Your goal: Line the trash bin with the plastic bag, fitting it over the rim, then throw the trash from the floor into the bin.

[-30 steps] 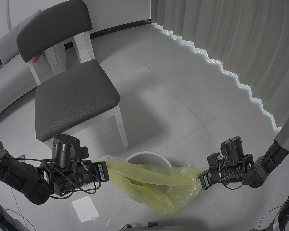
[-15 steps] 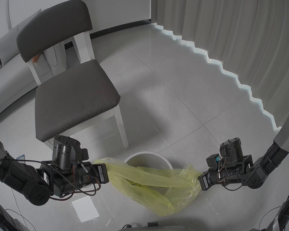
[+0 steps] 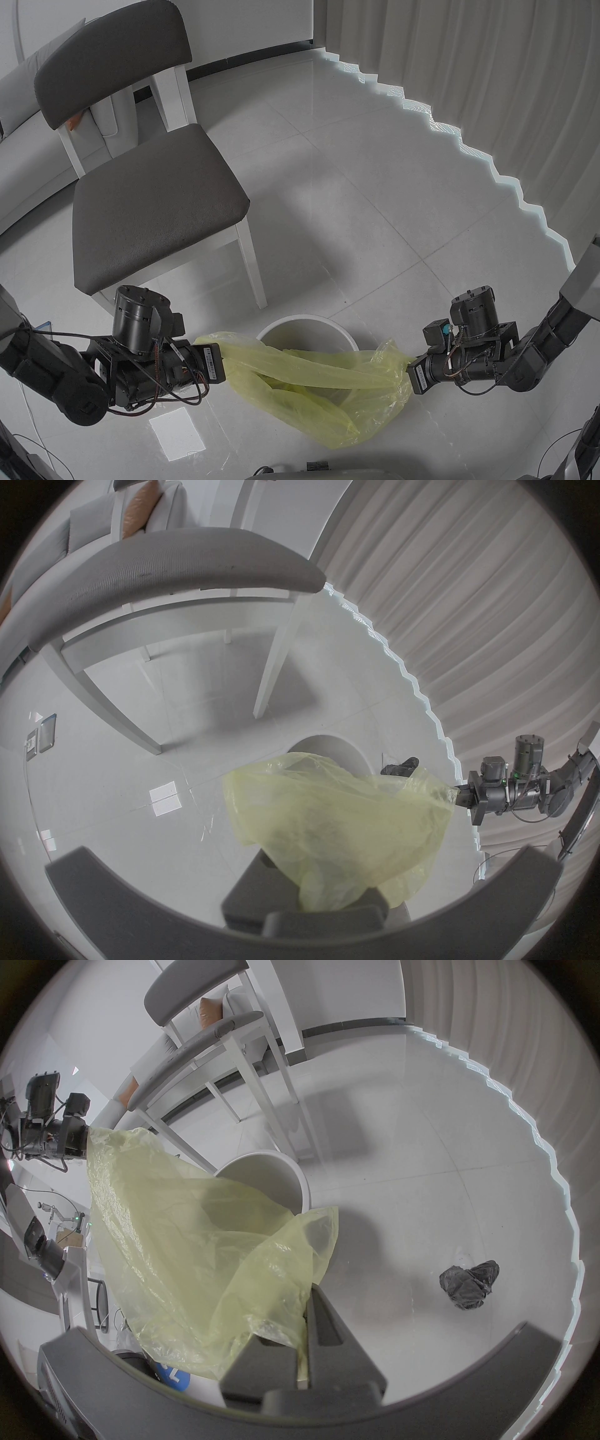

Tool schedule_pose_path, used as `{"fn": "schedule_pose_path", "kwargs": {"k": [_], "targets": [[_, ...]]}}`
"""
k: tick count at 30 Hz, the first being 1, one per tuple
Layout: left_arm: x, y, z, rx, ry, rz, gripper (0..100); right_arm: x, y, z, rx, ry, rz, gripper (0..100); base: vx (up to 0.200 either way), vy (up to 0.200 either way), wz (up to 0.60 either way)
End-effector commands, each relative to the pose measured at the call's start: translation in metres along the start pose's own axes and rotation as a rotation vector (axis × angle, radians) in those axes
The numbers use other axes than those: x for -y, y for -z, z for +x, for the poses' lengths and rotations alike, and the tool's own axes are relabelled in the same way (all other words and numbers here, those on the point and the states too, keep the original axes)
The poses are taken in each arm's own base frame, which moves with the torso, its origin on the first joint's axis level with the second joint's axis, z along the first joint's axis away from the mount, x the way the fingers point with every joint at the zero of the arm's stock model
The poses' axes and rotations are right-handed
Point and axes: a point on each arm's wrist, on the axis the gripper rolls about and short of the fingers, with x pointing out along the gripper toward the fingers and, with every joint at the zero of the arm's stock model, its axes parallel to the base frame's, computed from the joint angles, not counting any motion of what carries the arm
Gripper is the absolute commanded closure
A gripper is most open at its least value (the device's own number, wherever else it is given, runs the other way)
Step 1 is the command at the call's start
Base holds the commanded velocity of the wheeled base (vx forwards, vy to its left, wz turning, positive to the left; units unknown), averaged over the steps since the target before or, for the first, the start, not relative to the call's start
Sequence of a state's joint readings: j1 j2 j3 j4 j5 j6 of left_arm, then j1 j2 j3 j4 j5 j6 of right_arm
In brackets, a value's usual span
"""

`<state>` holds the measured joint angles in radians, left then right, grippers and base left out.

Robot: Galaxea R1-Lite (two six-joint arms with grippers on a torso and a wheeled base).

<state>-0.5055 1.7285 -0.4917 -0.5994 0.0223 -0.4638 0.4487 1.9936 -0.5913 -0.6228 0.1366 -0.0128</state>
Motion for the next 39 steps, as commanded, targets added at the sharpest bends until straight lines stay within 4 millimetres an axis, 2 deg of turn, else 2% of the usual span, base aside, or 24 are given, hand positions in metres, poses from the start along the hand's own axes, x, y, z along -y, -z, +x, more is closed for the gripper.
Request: {"fn": "schedule_pose_path", "kwargs": {"k": [1,9,15,19,25,33,39], "targets": [[-0.006,0.001,0.014,-0.002,-0.012,-0.009,100,0.003,0.004,0.019,-0.015,0.0,0.003,100,0.0,0.0,0.0],[-0.006,-0.001,0.028,0.019,-0.003,-0.011,100,0.006,0.001,0.04,-0.001,-0.013,0.002,100,0.0,0.0,0.0],[-0.015,0.006,0.049,-0.003,-0.032,-0.028,100,0.015,0.003,0.061,-0.016,-0.003,0.015,100,0.0,0.0,0.0],[-0.022,0.011,0.06,0.018,-0.036,-0.03,100,0.02,-0.001,0.064,-0.005,-0.022,0.023,100,0.0,0.0,0.0],[-0.024,0.019,0.052,-0.006,-0.043,-0.029,100,0.02,0.008,0.061,-0.036,-0.033,0.025,100,0.0,0.0,0.0],[-0.023,0.021,0.028,0.011,-0.028,-0.024,100,0.016,0.02,0.038,-0.063,-0.035,0.025,100,0.0,0.0,0.0],[-0.025,0.027,0.024,-0.004,-0.032,-0.024,100,0.011,0.029,0.03,-0.091,-0.041,0.023,100,0.0,0.0,0.0]]}}
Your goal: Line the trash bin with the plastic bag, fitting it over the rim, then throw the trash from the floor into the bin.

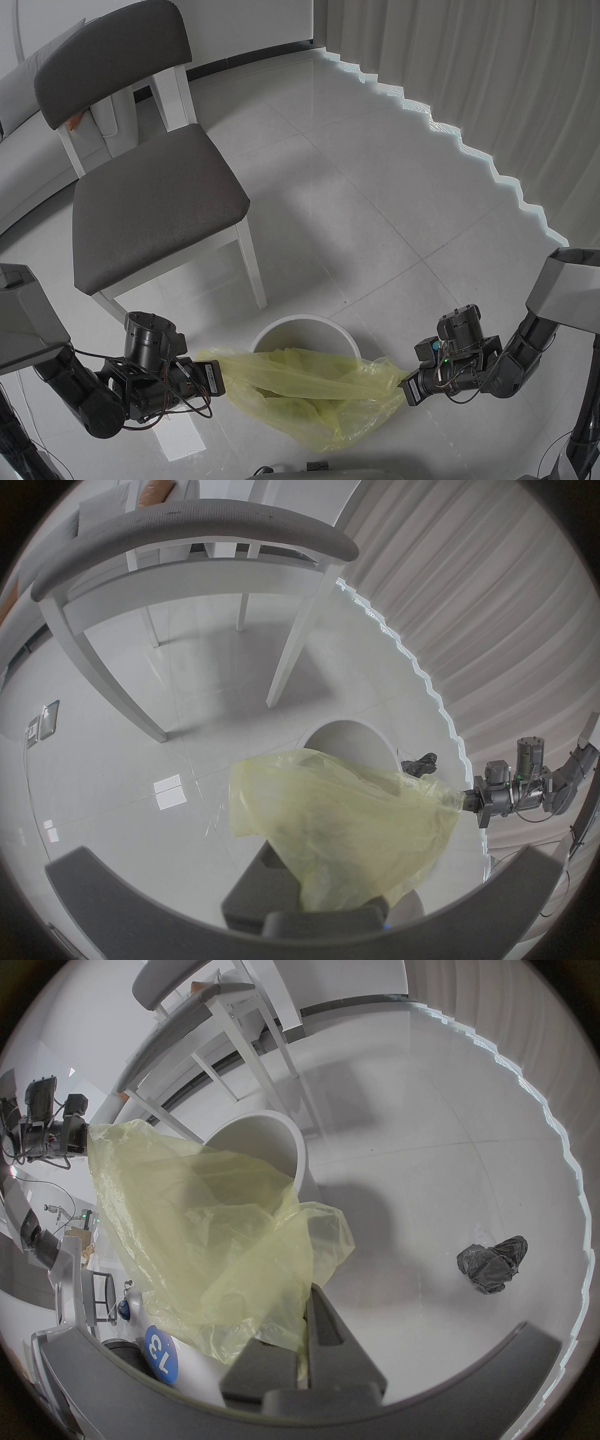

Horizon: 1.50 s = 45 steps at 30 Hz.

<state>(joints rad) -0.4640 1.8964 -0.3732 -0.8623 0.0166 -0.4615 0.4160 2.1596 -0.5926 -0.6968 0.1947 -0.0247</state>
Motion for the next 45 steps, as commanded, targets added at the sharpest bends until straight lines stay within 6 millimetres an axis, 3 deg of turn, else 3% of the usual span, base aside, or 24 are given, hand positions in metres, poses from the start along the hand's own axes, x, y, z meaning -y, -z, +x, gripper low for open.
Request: {"fn": "schedule_pose_path", "kwargs": {"k": [1,11,14,22,26,30,37,44,45], "targets": [[-0.002,0.002,-0.003,-0.001,-0.003,-0.005,100,-0.003,0.004,-0.005,-0.009,-0.004,-0.003,100,0.0,0.0,0.0],[-0.007,0.008,0.026,-0.026,-0.022,-0.006,100,0.004,0.002,0.02,-0.018,0.0,0.005,100,0.0,0.0,0.0],[-0.014,-0.003,0.043,0.006,-0.038,-0.021,100,0.013,-0.011,0.03,0.017,0.01,0.019,100,0.0,0.0,0.0],[-0.03,-0.009,0.061,-0.002,-0.054,-0.022,100,0.031,-0.038,0.037,0.092,0.036,0.044,100,0.0,0.0,0.0],[-0.03,-0.003,0.055,-0.027,-0.059,-0.02,100,0.031,-0.031,0.032,0.041,0.028,0.082,100,0.0,0.0,0.0],[-0.026,0.009,0.026,-0.06,-0.053,-0.014,100,0.018,-0.01,0.005,-0.023,0.014,0.074,100,0.0,0.0,0.0],[-0.026,0.018,0.008,-0.073,-0.047,-0.008,100,-0.002,0.013,-0.021,-0.081,-0.01,0.053,100,0.0,0.0,0.0],[-0.026,0.022,0.016,-0.096,-0.055,-0.006,100,-0.001,0.016,-0.015,-0.094,-0.007,0.064,100,0.0,0.0,0.0],[-0.026,0.021,0.023,-0.098,-0.055,-0.004,100,0.001,0.015,-0.007,-0.093,-0.007,0.062,100,0.0,0.0,0.0]]}}
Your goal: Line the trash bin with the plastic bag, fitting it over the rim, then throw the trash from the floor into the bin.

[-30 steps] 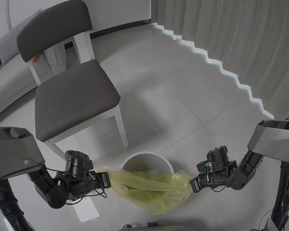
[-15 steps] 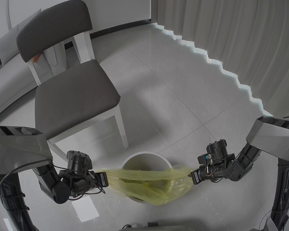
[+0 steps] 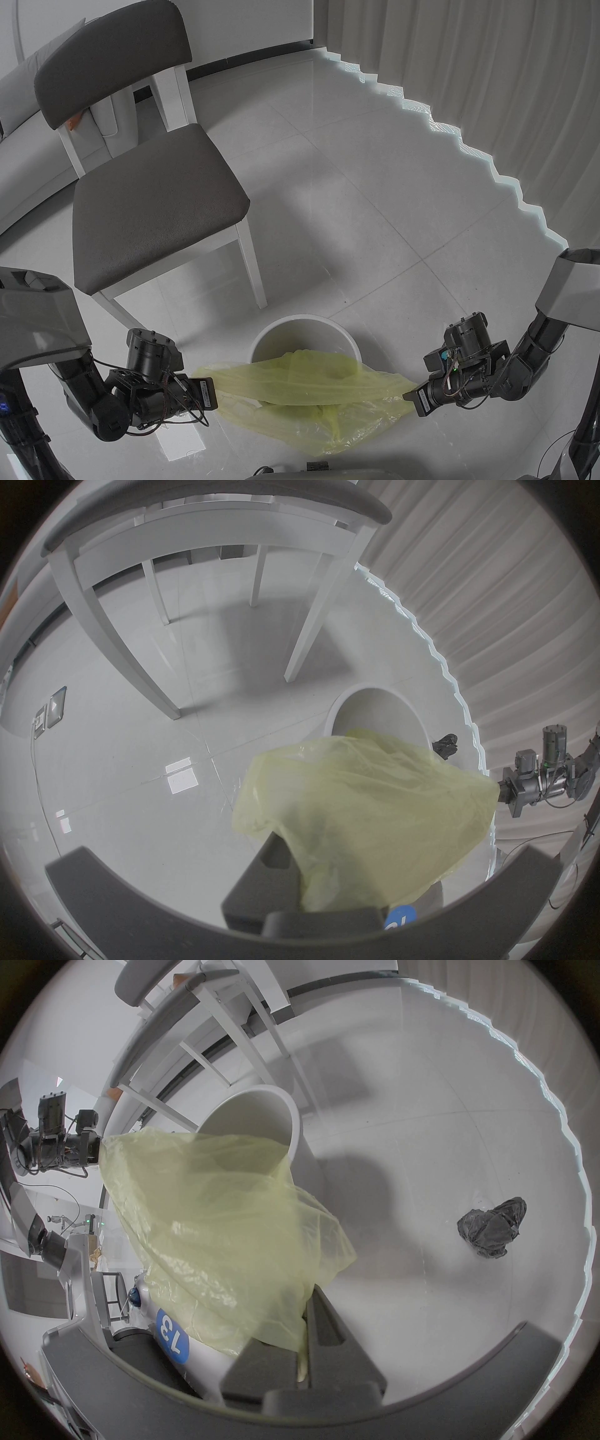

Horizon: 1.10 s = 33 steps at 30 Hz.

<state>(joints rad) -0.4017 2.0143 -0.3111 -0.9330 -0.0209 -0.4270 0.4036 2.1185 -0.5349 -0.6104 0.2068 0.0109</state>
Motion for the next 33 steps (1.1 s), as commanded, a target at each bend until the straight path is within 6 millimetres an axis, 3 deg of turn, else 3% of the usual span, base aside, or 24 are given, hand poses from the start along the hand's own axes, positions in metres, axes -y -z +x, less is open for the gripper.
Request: {"fn": "schedule_pose_path", "kwargs": {"k": [1,10,14,20,21,28,33], "targets": [[0.001,-0.002,0.011,-0.004,-0.003,0.001,100,0.002,-0.004,0.011,0.009,-0.001,-0.003,100,0.0,0.0,0.0],[-0.001,-0.01,0.049,-0.006,-0.015,-0.006,100,0.021,-0.016,0.05,0.031,0.017,0.011,100,0.0,0.0,0.0],[0.001,-0.022,0.053,0.038,0.0,-0.011,100,0.027,-0.022,0.049,0.057,0.027,0.021,100,0.0,0.0,0.0],[0.003,-0.024,0.044,0.049,0.011,-0.011,100,0.03,-0.021,0.026,0.077,0.044,-0.008,100,0.0,0.0,0.0],[0.003,-0.023,0.042,0.047,0.012,-0.013,100,0.03,-0.019,0.022,0.077,0.048,-0.022,0,0.0,0.0,0.0],[0.003,-0.022,0.03,0.054,0.034,-0.013,100,0.02,-0.017,-0.022,0.136,0.055,-0.045,0,0.0,0.0,0.0],[0.001,-0.017,0.027,0.062,0.035,-0.013,100,-0.003,-0.025,-0.049,0.221,0.018,-0.102,0,0.0,0.0,0.0]]}}
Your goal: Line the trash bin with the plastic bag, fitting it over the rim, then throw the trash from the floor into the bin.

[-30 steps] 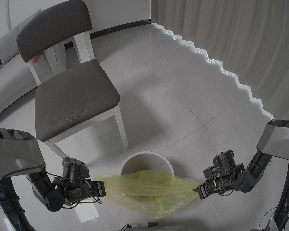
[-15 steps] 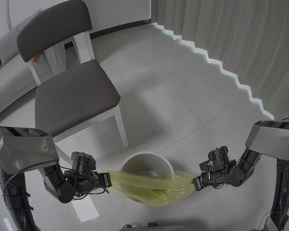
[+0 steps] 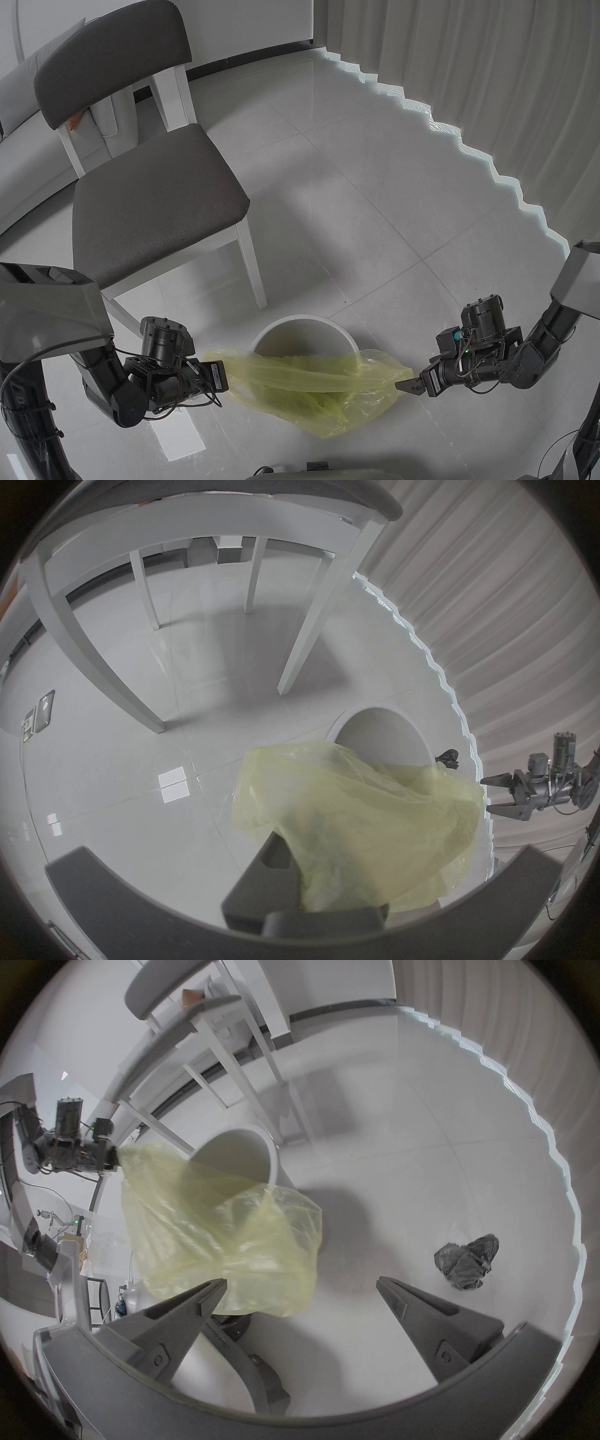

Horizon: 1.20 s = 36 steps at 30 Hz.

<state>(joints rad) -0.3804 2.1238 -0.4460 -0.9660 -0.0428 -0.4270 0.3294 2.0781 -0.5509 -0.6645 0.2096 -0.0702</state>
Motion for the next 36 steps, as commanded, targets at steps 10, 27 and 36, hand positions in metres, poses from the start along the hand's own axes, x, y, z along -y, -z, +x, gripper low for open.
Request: {"fn": "schedule_pose_path", "kwargs": {"k": [10,27,36], "targets": [[-0.006,0.012,0.004,0.005,-0.006,0.002,0,-0.086,-0.011,-0.023,0.079,-0.163,-0.217,0,0.0,0.0,0.0],[-0.005,0.015,-0.007,0.048,0.016,0.012,0,-0.096,-0.019,0.031,0.077,-0.144,-0.442,0,0.0,0.0,0.0],[-0.008,0.024,-0.025,0.093,0.037,0.014,0,-0.096,-0.021,0.056,0.105,-0.077,-0.515,0,0.0,0.0,0.0]]}}
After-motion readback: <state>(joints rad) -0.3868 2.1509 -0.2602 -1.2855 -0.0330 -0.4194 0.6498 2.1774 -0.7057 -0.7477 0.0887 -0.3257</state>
